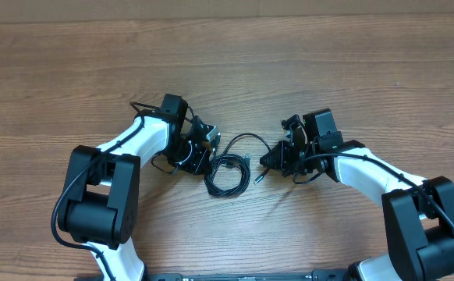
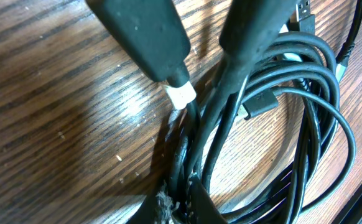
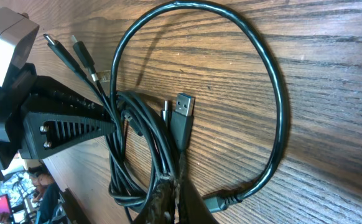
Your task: Untangle cables
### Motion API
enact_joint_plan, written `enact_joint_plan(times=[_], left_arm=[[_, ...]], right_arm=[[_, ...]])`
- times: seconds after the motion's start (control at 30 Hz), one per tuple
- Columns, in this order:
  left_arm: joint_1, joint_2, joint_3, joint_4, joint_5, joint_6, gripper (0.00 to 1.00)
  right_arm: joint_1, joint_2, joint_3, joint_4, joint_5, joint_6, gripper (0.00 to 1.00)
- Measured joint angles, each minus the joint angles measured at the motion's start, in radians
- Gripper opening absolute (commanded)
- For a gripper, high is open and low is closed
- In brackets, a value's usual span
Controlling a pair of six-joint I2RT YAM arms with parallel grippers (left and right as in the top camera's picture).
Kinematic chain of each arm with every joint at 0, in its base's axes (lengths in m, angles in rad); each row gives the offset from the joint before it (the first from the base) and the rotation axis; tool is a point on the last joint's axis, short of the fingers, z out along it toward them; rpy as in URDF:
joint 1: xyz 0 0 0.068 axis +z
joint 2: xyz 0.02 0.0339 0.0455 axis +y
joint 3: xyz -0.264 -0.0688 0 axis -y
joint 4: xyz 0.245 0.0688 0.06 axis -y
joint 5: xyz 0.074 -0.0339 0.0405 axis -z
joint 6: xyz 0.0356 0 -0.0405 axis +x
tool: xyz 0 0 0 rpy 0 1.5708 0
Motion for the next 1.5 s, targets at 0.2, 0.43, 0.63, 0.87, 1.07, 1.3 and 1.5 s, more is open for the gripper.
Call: enact_joint_plan(times=[0.2, 0.43, 0.63, 0.87, 1.07, 1.3, 1.5], left_arm=[[-0.021, 0.000, 0.000, 0.002, 0.000, 0.005, 0.07], [-0.084, 0.000, 0.000, 0.011, -0.008, 0.023, 0.08], [-0.099, 0.000, 0.000, 0.013, -0.007, 0.023, 0.08], [-0.104, 0.000, 0.000, 0.014, -0.007, 0.023, 0.09], [-0.105, 0.000, 0.000, 0.014, -0.007, 0.023, 0.09], [-0.105, 0.000, 0.000, 0.014, -0.007, 0.023, 0.09], [-0.111, -0.002, 0.001, 0.015, -0.027, -0.003, 0.06]], right_arm=[[0.000, 0.000, 0.000, 0.000, 0.005, -0.010, 0.04], [0.000, 0.000, 0.000, -0.004, 0.013, -0.016, 0.04], [0.000, 0.000, 0.000, -0.061, 0.061, -0.018, 0.04], [0.004, 0.001, -0.005, -0.103, 0.259, 0.014, 0.04], [0.024, 0.010, -0.005, -0.078, 0.339, 0.087, 0.04], [0.023, 0.009, 0.006, -0.089, 0.433, 0.119, 0.04], [0.023, 0.003, 0.037, -0.124, 0.618, 0.145, 0.05]])
